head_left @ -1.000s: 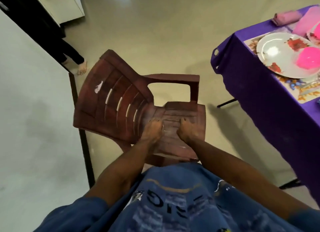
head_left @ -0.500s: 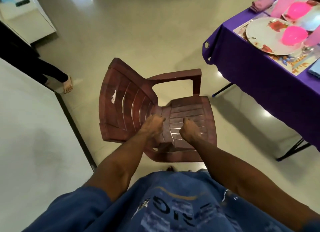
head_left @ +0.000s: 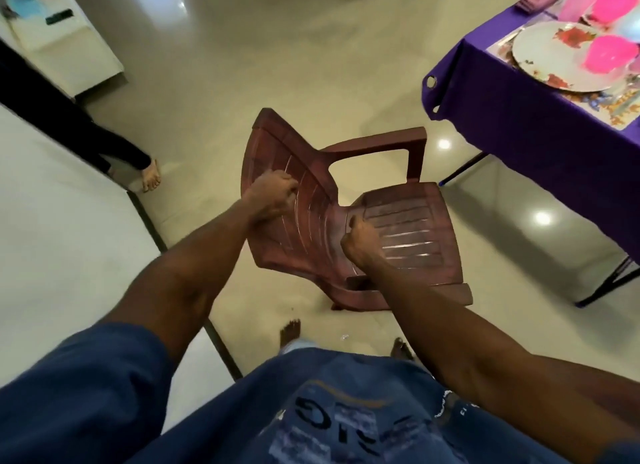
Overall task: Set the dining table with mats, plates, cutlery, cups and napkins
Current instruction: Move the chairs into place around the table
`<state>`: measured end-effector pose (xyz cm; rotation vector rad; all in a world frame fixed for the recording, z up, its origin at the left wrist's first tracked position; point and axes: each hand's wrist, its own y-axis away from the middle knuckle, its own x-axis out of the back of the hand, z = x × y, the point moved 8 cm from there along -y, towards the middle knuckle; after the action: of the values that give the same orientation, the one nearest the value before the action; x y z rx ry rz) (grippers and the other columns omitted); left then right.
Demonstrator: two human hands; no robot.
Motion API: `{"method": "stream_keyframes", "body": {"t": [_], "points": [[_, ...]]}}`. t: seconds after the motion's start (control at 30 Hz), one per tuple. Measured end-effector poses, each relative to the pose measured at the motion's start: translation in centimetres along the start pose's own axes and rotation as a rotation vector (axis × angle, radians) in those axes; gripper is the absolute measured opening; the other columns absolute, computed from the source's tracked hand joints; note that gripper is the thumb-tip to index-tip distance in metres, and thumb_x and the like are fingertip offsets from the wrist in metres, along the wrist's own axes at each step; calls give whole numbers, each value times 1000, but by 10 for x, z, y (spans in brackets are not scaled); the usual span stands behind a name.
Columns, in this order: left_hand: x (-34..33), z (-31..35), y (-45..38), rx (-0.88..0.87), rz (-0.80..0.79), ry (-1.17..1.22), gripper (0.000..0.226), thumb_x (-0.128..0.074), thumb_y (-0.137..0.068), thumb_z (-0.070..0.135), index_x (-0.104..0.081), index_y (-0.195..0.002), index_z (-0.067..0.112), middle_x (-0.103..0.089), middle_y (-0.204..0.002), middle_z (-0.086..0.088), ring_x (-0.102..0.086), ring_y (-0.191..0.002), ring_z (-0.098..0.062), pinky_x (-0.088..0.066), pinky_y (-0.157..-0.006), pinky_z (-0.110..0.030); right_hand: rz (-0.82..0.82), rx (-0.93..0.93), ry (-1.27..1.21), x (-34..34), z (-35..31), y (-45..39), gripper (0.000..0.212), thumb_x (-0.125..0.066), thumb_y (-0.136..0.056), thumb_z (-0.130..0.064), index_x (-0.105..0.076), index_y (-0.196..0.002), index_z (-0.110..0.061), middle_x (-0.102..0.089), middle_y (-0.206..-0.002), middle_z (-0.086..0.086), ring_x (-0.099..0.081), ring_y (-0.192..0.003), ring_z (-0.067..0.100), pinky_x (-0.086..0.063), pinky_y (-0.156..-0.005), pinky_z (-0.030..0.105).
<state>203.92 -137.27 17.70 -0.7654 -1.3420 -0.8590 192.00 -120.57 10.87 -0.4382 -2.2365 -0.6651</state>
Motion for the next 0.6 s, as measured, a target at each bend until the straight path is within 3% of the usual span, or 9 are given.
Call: {"method": "stream_keyframes", "body": {"t": [0.13, 0.2, 0.27, 0.3, 0.37, 0.4, 0.47, 0.53, 0.6], "points": [[19, -54, -3, -68, 73, 117, 33, -42, -82, 14, -69, -97, 0, -68, -96, -20, -62, -88, -36, -49, -77, -40, 109, -57, -150, -13, -49, -9, 27, -46, -92, -13, -55, -115, -3, -63, -113, 17, -60, -103, 34, -48, -80, 35], [22, -73, 3, -170, 131, 102, 26, -46, -84, 11, -66, -95, -1, -66, -94, -20, -62, -86, -37, -49, -74, -40, 105, -103, -196, -28, -77, -16, 33, -50, -92, -28, -56, -115, -6, -64, -114, 16, -60, -104, 35, -50, -87, 38], [20, -86, 9, -295, 162, 70, 27, -48, -87, 10, -67, -101, -2, -68, -103, -20, -63, -96, -36, -51, -83, -42, 99, -132, -276, -42, -110, -17, 45, -49, -91, -50, -57, -111, -11, -66, -110, 11, -61, -98, 32, -52, -85, 40], [19, -90, 9, -326, 149, 67, 31, -47, -87, 10, -67, -107, -2, -68, -111, -19, -62, -103, -35, -51, -89, -42, 77, -139, -351, -49, -125, -13, 49, -48, -90, -58, -57, -108, -13, -66, -105, 8, -62, -92, 28, -52, -79, 34], [15, -87, 4, -379, 82, 87, 36, -51, -84, 7, -64, -117, 0, -64, -124, -16, -57, -116, -34, -50, -96, -43, -17, -148, -567, -65, -151, 0, 52, -50, -90, -63, -56, -108, -15, -65, -96, 0, -62, -83, 20, -48, -62, 23], [13, -84, 1, -423, 27, 103, 39, -57, -82, 2, -63, -120, 1, -62, -129, -16, -55, -120, -34, -50, -96, -44, -69, -147, -614, -73, -162, 5, 53, -52, -88, -64, -55, -113, -17, -64, -98, -2, -63, -84, 18, -48, -61, 23], [7, -84, -6, -479, -74, 111, 48, -64, -76, -9, -63, -123, 1, -58, -134, -16, -52, -126, -33, -49, -98, -45, -135, -120, -548, -86, -177, 14, 71, -62, -81, -65, -45, -133, -20, -62, -117, 0, -61, -100, 20, -51, -78, 30], [7, -95, -11, -500, -123, 90, 52, -63, -74, -14, -63, -124, 1, -58, -136, -17, -49, -130, -35, -44, -105, -45, -137, -131, -316, -97, -180, 15, 92, -69, -75, -59, -28, -147, -21, -49, -140, 7, -53, -118, 27, -48, -95, 41], [6, -104, -9, -540, -156, 7, 56, -62, -73, -14, -63, -126, 3, -59, -134, -15, -47, -132, -35, -37, -111, -45, -74, -218, -84, -101, -176, 21, 76, -65, -80, -36, -30, -144, -15, -50, -138, 13, -53, -119, 33, -47, -96, 42]]}}
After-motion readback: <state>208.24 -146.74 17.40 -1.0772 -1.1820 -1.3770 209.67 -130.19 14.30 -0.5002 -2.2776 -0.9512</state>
